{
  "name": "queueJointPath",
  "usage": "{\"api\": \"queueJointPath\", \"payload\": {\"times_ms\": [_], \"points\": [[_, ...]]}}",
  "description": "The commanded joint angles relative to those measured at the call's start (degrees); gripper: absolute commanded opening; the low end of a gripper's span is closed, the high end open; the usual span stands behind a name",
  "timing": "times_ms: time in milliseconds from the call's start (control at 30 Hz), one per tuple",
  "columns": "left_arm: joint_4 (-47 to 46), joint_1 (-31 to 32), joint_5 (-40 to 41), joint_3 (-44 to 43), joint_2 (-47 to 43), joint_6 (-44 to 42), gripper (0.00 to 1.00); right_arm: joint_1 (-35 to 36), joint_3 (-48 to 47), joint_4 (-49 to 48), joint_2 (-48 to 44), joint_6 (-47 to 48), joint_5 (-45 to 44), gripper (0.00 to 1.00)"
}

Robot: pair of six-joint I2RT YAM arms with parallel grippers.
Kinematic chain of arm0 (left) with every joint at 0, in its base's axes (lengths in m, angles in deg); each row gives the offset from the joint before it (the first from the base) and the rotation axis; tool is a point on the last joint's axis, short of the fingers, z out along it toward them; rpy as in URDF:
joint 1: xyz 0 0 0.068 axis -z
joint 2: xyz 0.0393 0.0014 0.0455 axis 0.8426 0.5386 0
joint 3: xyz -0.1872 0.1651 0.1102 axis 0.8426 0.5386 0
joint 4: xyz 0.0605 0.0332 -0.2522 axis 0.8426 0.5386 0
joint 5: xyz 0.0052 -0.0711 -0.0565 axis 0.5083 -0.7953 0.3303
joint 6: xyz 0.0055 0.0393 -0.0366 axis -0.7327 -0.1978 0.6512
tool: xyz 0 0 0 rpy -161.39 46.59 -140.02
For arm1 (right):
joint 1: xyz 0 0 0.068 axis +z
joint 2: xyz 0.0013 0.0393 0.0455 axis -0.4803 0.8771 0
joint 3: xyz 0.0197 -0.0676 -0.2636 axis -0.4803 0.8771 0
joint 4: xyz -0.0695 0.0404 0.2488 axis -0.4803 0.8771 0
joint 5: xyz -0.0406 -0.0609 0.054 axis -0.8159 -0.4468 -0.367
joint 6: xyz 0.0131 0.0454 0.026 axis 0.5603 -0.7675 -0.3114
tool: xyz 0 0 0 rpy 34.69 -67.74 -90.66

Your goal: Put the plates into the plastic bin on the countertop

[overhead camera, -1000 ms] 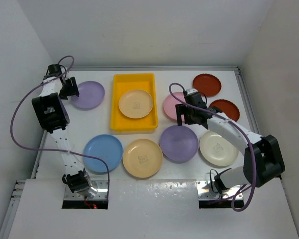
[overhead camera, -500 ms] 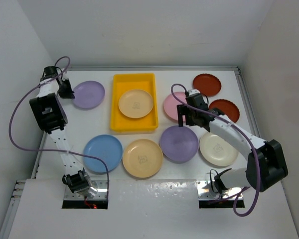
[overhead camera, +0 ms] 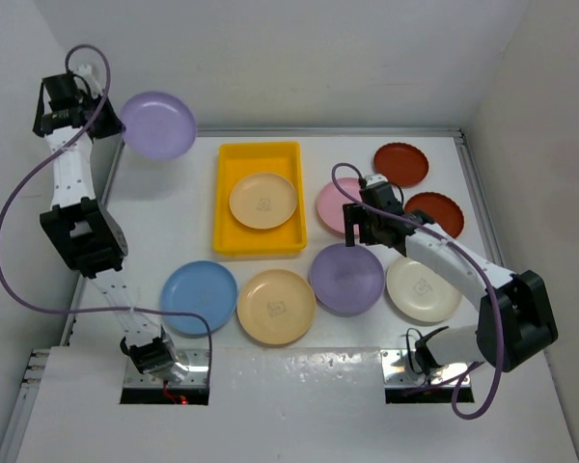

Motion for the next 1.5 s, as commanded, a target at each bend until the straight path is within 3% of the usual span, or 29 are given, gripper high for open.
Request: {"api": "queueJointPath", "payload": {"times_ms": [0,333,633,1067,1300,1467], "points": [[-1.63,5.68,-5.53,-0.25,-5.73,0.85,0.0,0.08,-0.5,-1.55,-1.49,-0.27,-0.7,0.82],[-1.63,23.53,-0.01,10.92,-6.35,-6.27,0.0,0.17,-0.23,-1.11,-1.57,-0.44,-0.87,0.82],[-1.63,29.24,3.87,16.54,-3.8,-7.94,0.0,0.08,0.73,-0.94,-2.54,-0.7,-1.31,0.82],[-1.63,31.45,2.72,18.92,2.35,-7.94,0.0,0.0,1.7,-1.03,-3.33,-1.06,-1.41,0.82],[-1.63,32.5,4.39,18.4,4.38,-8.56,0.21,0.0,1.88,-1.03,-3.59,-0.79,-1.75,0.82],[-1.63,33.03,4.92,18.4,4.38,-9.17,0.26,-0.62,2.14,-1.81,-3.25,-2.19,-1.14,0.82]]}}
